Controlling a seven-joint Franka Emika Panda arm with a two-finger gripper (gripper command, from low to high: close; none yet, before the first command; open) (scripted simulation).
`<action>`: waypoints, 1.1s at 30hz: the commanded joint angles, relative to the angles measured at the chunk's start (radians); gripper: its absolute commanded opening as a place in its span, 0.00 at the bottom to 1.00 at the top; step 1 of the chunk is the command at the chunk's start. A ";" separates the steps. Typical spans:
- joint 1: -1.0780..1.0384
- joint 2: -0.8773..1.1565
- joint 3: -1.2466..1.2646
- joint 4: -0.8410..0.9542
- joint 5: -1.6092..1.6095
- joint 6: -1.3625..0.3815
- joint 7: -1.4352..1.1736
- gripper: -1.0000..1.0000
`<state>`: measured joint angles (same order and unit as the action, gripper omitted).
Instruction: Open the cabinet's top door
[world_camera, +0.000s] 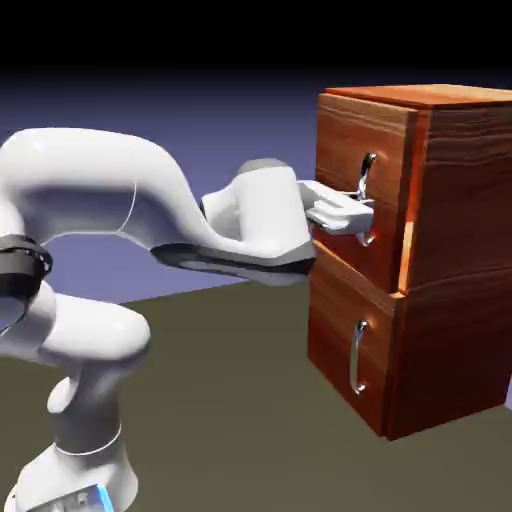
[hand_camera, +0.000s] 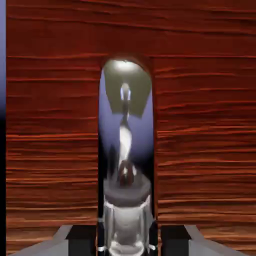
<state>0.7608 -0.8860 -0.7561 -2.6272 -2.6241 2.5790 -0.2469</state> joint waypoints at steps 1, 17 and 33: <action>-0.027 -0.009 0.036 -0.027 0.042 -0.028 -0.016 0.00; -0.137 -0.108 0.585 -0.263 0.737 -0.560 -0.172 0.00; -0.098 0.292 1.092 0.009 1.374 -1.225 -0.055 0.00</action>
<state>0.6631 -0.5939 0.3355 -2.6178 -1.2494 1.3529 -0.3021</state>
